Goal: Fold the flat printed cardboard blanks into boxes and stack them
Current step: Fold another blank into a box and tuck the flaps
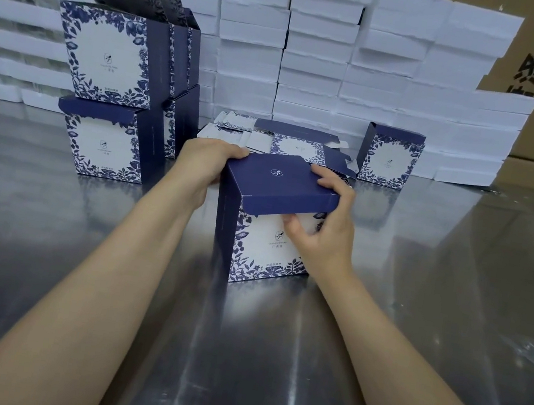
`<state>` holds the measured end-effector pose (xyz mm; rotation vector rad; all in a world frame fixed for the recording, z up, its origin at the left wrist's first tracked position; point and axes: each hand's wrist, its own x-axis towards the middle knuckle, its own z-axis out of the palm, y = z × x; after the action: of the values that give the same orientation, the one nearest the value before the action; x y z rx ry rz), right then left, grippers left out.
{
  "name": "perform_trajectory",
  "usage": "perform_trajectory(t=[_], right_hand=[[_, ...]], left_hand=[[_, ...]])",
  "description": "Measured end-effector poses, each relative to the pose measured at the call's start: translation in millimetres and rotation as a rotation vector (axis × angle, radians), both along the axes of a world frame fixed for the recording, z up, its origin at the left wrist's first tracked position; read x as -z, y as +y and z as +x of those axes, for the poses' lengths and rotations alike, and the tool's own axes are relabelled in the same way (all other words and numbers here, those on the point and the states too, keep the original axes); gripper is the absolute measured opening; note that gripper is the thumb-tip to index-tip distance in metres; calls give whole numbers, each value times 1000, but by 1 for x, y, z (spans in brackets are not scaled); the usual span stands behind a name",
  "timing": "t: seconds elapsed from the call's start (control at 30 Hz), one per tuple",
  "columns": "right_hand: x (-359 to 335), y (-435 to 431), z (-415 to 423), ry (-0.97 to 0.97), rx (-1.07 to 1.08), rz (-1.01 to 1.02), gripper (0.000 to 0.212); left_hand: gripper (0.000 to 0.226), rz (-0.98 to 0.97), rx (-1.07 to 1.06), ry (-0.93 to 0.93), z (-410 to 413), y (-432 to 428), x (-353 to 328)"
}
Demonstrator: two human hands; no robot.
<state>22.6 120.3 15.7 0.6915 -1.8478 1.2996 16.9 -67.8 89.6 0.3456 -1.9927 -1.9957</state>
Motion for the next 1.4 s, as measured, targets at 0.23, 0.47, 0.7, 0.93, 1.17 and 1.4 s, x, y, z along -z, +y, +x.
perform_trajectory(t=[0.23, 0.47, 0.7, 0.93, 1.17, 1.4], right_hand=[[1, 1, -1, -14, 7, 11, 60], [-1, 2, -1, -29, -9, 24, 60], [-3, 3, 1, -56, 90, 67, 59], [-5, 24, -8, -106, 389, 35, 48], [-1, 20, -9, -64, 122, -91, 42], [0, 33, -18, -79, 222, -281, 27]], left_hand=[[15, 51, -1, 23, -2, 0, 1], [16, 69, -14, 158, 4, 4, 23], [42, -26, 46, 167, 6, 17, 53], [32, -212, 152, 320, 15, 46, 70], [64, -385, 200, 484, 21, 58, 76], [67, -786, 184, 572, 15, 71, 82]])
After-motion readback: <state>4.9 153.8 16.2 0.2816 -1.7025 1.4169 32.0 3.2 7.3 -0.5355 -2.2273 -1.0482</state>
